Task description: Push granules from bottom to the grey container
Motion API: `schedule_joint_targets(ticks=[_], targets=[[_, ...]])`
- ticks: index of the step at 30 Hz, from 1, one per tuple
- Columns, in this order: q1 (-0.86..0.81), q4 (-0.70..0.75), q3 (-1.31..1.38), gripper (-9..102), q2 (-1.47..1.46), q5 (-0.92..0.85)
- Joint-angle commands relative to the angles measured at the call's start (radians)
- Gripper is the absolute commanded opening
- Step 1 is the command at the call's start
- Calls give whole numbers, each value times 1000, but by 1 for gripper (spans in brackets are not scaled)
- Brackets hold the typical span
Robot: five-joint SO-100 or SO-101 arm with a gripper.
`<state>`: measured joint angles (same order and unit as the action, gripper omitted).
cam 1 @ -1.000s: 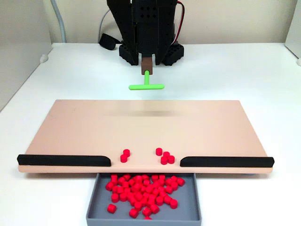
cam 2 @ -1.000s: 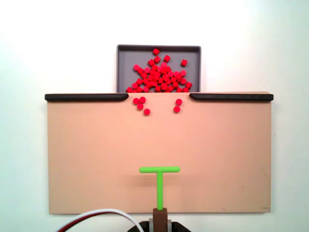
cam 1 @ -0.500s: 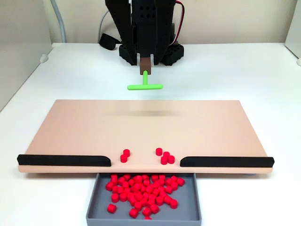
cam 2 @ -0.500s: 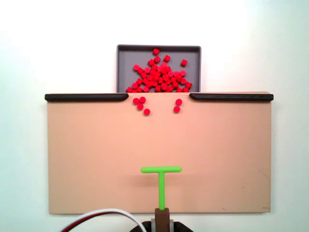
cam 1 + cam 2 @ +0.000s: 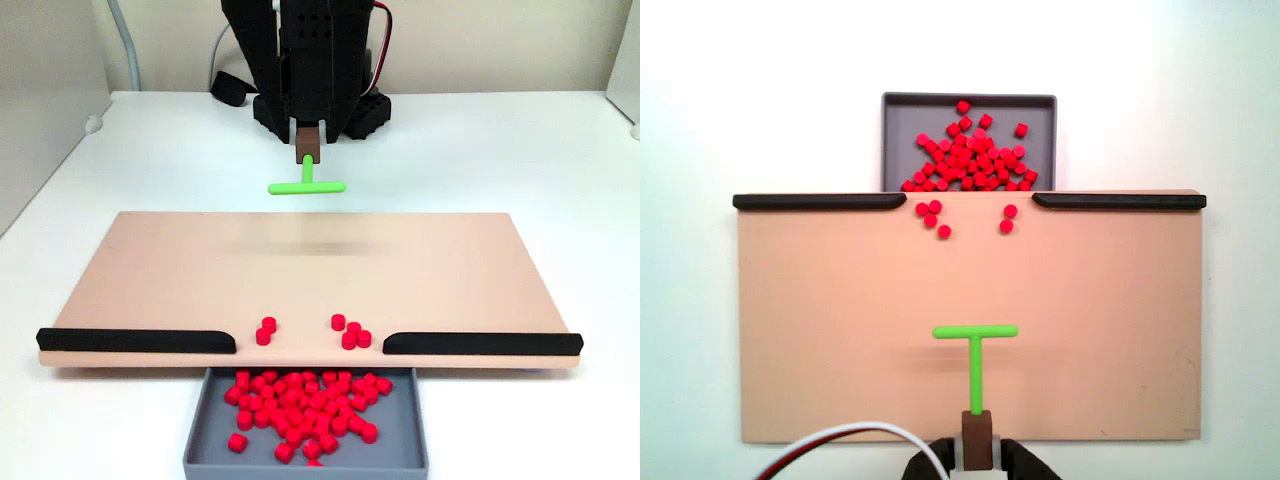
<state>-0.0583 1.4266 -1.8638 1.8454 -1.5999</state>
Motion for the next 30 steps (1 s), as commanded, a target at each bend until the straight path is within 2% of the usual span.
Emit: schedule_joint_targets(ticks=[1,19,30], targets=[[-2,-5,8,0,41,15],[21,-5,6,0,3,61],[43,-89,5,0,-86,123]])
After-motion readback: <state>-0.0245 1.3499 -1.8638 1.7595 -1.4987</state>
